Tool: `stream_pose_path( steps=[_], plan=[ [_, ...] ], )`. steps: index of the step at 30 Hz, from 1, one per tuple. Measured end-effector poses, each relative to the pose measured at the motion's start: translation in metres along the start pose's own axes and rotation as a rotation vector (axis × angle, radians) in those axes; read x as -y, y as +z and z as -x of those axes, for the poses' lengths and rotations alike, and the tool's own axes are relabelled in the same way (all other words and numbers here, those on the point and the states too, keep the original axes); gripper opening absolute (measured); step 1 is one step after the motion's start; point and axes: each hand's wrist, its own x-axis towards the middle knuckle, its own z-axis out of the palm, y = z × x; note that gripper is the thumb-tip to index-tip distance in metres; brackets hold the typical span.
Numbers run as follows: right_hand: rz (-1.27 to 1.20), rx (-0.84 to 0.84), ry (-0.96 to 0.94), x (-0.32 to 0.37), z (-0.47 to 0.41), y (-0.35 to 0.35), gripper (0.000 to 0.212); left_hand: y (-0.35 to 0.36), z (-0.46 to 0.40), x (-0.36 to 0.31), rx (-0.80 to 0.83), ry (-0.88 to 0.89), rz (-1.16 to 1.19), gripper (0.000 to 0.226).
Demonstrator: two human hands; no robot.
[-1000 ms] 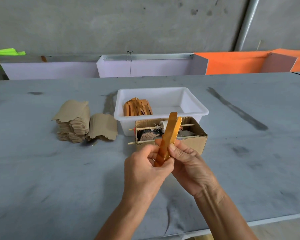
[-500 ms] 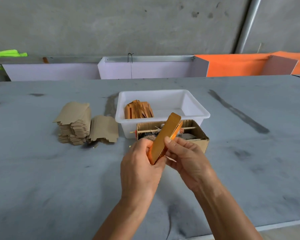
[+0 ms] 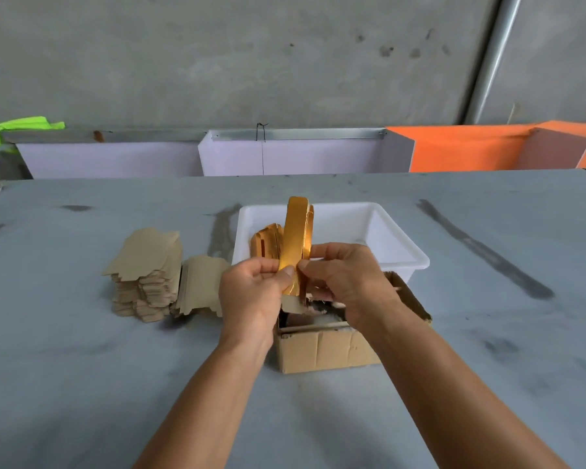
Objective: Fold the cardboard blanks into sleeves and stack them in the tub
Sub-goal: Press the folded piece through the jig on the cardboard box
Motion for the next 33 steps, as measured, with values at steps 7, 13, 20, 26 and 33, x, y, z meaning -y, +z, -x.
stream_pose_path(
  steps=[7,13,20,26,33],
  plan=[
    [0.076,-0.153,0.024,0.013,-0.076,0.018,0.020,0.009,-0.064,-0.007,0.005,0.043,-0.138,0.022],
    [0.284,-0.209,0.041,-0.002,-0.132,0.041,0.006,0.009,-0.101,0.007,0.003,0.106,-0.380,0.038],
    [0.533,-0.189,0.048,-0.016,-0.168,0.055,0.019,0.010,-0.110,0.012,-0.048,0.247,-0.585,0.035],
    [0.956,-0.118,-0.068,-0.018,-0.157,0.062,0.016,0.005,-0.103,0.012,-0.065,0.277,-0.559,0.032],
    [1.147,-0.007,-0.542,0.000,-0.101,0.095,0.021,-0.032,-0.100,0.015,-0.245,0.248,-0.397,0.049]
  ],
)
